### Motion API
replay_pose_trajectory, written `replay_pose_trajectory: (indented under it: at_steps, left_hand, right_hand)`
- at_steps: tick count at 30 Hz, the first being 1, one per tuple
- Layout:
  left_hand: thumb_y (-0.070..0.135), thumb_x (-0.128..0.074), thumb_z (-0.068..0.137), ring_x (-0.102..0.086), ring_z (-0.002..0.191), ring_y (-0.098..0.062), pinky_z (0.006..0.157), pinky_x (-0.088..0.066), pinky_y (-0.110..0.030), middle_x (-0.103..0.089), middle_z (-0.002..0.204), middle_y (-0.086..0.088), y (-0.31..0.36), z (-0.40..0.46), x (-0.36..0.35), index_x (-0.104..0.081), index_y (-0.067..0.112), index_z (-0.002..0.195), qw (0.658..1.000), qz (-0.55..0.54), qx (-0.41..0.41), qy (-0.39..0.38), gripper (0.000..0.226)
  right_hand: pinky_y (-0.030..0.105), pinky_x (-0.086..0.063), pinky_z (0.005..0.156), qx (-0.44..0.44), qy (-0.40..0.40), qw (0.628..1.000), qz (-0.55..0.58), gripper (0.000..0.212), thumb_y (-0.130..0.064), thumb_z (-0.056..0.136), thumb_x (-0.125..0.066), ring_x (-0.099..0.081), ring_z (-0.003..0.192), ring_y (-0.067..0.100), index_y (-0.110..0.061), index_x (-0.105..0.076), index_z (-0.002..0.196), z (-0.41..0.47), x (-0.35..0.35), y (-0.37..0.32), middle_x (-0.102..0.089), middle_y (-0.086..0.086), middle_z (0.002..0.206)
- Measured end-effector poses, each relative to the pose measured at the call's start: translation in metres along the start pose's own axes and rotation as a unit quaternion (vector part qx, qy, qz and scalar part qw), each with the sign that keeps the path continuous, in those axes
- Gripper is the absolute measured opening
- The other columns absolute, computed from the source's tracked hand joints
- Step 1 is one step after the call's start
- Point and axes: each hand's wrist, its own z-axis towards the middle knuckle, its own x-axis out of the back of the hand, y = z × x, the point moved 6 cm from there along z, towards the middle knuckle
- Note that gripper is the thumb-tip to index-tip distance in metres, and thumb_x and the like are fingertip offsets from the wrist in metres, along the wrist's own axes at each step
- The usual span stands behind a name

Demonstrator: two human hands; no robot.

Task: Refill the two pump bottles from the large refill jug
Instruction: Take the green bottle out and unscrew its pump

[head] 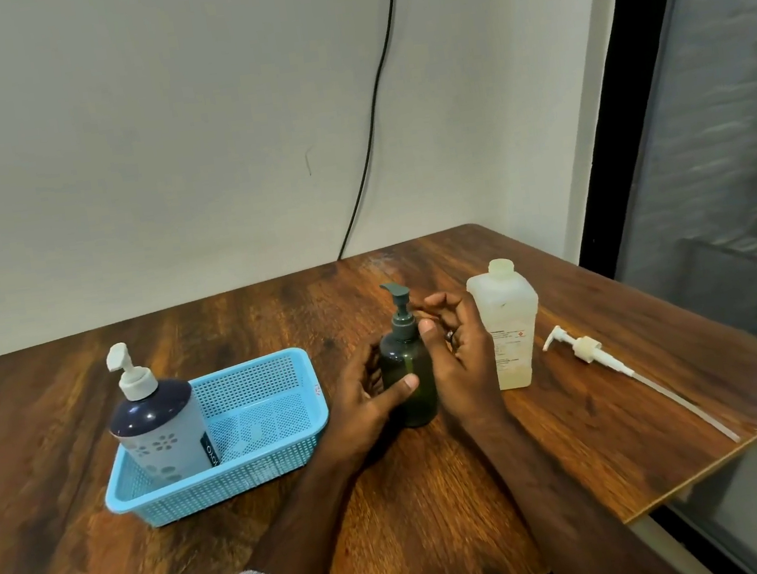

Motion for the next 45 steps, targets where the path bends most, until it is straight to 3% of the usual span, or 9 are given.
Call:
replay_pose_trajectory:
  at_steps: [4, 10, 15, 23, 27, 31, 37, 41, 45]
  left_hand:
    - [0.003, -0.07, 0.086, -0.062, 0.119, -0.015, 0.087, -0.055, -0.026, -0.066, 0.126, -0.001, -0.0014, -0.0002, 0.0004, -0.053, 0.015, 0.135, 1.0, 0.002, 0.001, 0.005, 0.053]
    - [0.01, -0.072, 0.082, -0.062, 0.121, -0.019, 0.096, -0.054, -0.035, -0.066, 0.128, -0.004, -0.0018, 0.0016, 0.0018, -0.053, 0.013, 0.135, 1.0, 0.01, -0.004, 0.008, 0.057]
    - [0.0, -0.068, 0.087, -0.063, 0.118, -0.015, 0.09, -0.055, -0.028, -0.067, 0.126, 0.0, -0.002, 0.0009, 0.001, -0.053, 0.014, 0.134, 1.0, 0.009, -0.003, 0.003, 0.051]
    - [0.012, -0.071, 0.082, -0.061, 0.121, -0.017, 0.099, -0.053, -0.04, -0.066, 0.128, 0.001, -0.0009, -0.0002, 0.0008, -0.054, 0.019, 0.134, 1.0, 0.018, -0.003, 0.001, 0.055]
    - [0.014, -0.073, 0.082, -0.061, 0.121, -0.015, 0.093, -0.055, -0.034, -0.065, 0.128, 0.002, -0.0013, -0.0001, 0.0015, -0.054, 0.022, 0.134, 1.0, 0.024, -0.002, 0.004, 0.056]
    - [0.024, -0.081, 0.077, -0.06, 0.12, -0.009, 0.093, -0.054, -0.025, -0.064, 0.128, 0.009, 0.0026, -0.0005, -0.0006, -0.052, 0.027, 0.136, 0.997, 0.076, -0.026, 0.007, 0.066]
    - [0.018, -0.08, 0.08, -0.062, 0.118, -0.012, 0.094, -0.053, -0.029, -0.065, 0.125, 0.005, 0.0054, 0.0007, -0.0013, -0.053, 0.023, 0.134, 0.995, 0.081, -0.048, 0.02, 0.06]
    - [0.028, -0.077, 0.079, -0.061, 0.12, -0.014, 0.099, -0.052, -0.038, -0.064, 0.128, 0.005, 0.0042, 0.0, -0.0007, -0.053, 0.028, 0.135, 0.996, 0.083, -0.04, 0.012, 0.061]
    - [0.028, -0.077, 0.079, -0.058, 0.125, -0.016, 0.104, -0.049, -0.048, -0.062, 0.133, 0.003, 0.0008, -0.0002, 0.002, -0.051, 0.028, 0.139, 0.996, 0.076, -0.032, 0.017, 0.065]
  right_hand:
    - [0.021, -0.057, 0.084, 0.02, 0.021, 0.999, -0.019, 0.038, -0.013, 0.084, -0.079, -0.067, 0.102, 0.008, -0.022, -0.054, 0.111, 0.0019, 0.002, -0.0063, -0.065, -0.008, 0.106]
    - [0.025, -0.055, 0.093, 0.017, 0.013, 1.0, -0.01, 0.028, -0.006, 0.096, -0.061, -0.065, 0.109, 0.004, -0.021, -0.054, 0.119, 0.001, 0.0008, -0.0031, -0.066, -0.011, 0.114]
    - [0.018, -0.055, 0.084, 0.013, 0.003, 1.0, -0.014, 0.045, -0.011, 0.083, -0.08, -0.066, 0.106, 0.002, -0.022, -0.054, 0.117, 0.0011, -0.0015, -0.0053, -0.064, -0.01, 0.112]
    - [0.023, -0.055, 0.092, 0.01, -0.002, 1.0, 0.006, 0.032, -0.006, 0.097, -0.061, -0.065, 0.111, 0.004, -0.018, -0.056, 0.125, 0.0001, -0.0007, -0.0033, -0.067, -0.008, 0.118]
    - [0.02, -0.056, 0.084, 0.014, 0.003, 1.0, -0.007, 0.046, -0.013, 0.081, -0.082, -0.066, 0.104, 0.006, -0.025, -0.055, 0.116, 0.0009, 0.0006, -0.0057, -0.064, -0.009, 0.108]
    - [0.025, -0.058, 0.084, 0.028, 0.001, 0.999, -0.032, 0.038, -0.015, 0.085, -0.078, -0.065, 0.103, 0.007, -0.024, -0.054, 0.113, 0.0021, -0.0007, -0.0023, -0.062, -0.01, 0.106]
    - [0.018, -0.054, 0.08, 0.017, -0.018, 0.999, 0.028, 0.028, -0.004, 0.097, -0.06, -0.068, 0.102, 0.006, -0.008, -0.055, 0.124, 0.0, -0.0009, -0.0016, -0.068, -0.002, 0.109]
    - [0.024, -0.056, 0.085, -0.002, -0.033, 0.998, 0.053, 0.031, -0.015, 0.095, -0.065, -0.069, 0.106, 0.011, -0.016, -0.057, 0.124, -0.0004, -0.0015, -0.0008, -0.071, -0.003, 0.112]
    - [0.012, -0.052, 0.083, 0.003, -0.047, 0.999, -0.009, 0.037, -0.018, 0.084, -0.079, -0.065, 0.104, -0.003, -0.03, -0.061, 0.114, -0.0005, -0.0048, -0.004, -0.069, -0.017, 0.108]
